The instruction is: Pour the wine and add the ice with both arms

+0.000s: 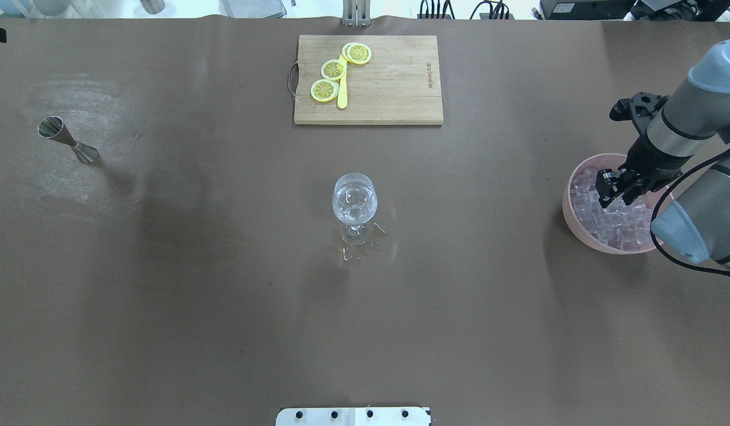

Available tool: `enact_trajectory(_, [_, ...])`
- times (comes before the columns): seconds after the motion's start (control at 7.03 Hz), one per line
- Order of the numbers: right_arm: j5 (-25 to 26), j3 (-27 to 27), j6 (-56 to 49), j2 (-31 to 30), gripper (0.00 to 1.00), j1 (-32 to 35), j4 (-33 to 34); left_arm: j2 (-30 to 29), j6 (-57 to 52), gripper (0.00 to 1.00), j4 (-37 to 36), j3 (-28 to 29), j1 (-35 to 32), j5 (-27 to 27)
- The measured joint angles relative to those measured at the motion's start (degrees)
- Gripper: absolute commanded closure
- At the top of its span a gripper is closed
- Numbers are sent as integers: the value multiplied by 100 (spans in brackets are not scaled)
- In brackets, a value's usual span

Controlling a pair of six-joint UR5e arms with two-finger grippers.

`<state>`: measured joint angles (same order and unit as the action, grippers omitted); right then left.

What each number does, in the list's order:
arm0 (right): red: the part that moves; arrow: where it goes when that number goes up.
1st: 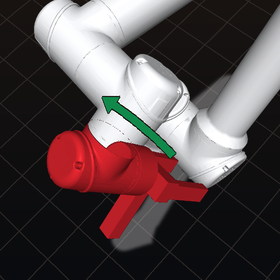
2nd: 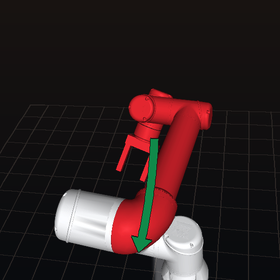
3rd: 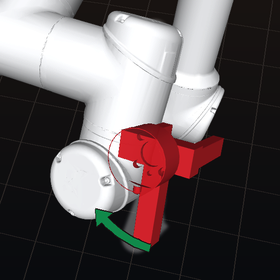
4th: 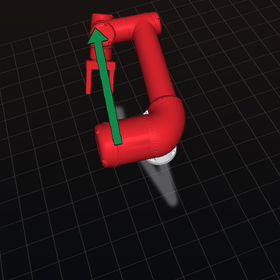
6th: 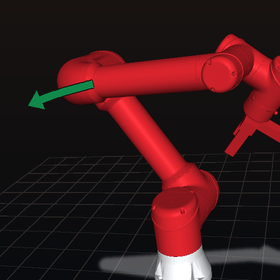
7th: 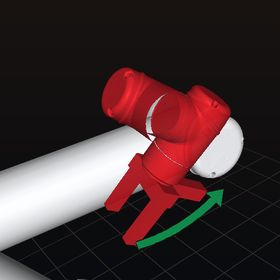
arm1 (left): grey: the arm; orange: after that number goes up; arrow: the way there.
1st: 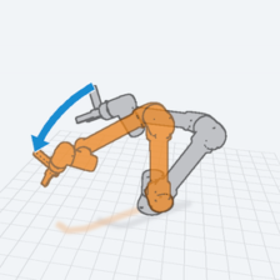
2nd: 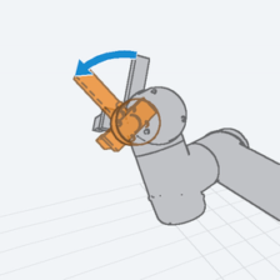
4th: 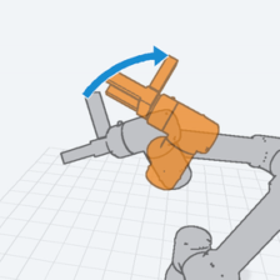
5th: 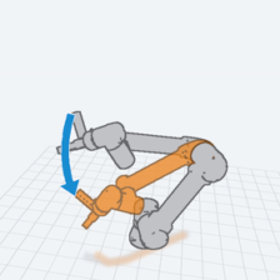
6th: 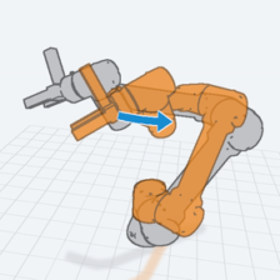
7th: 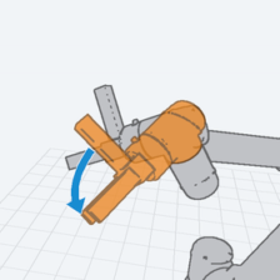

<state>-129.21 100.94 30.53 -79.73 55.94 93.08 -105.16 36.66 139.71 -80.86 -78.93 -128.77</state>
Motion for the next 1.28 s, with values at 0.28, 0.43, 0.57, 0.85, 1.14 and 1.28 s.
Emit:
enact_trajectory(0.28, [-2,-12,27,-28,45,2,0,17,-1,2,30,0,-9,-1])
enact_trajectory(0.43, [-9,-17,35,-47,81,-1,0,25,-1,2,38,-3,-17,-5])
enact_trajectory(0.57, [-21,-18,41,-55,100,-3,0,41,-1,2,44,-23,-22,-7])
enact_trajectory(0.85, [-42,-6,42,-60,100,-4,0,78,1,1,47,-109,-44,-16])
enact_trajectory(1.14, [-83,49,42,-47,100,-1,0,97,7,2,47,-165,-57,-32])
enact_trajectory(1.28, [-143,158,48,-20,100,36,12,100,8,2,47,-172,-59,-41])
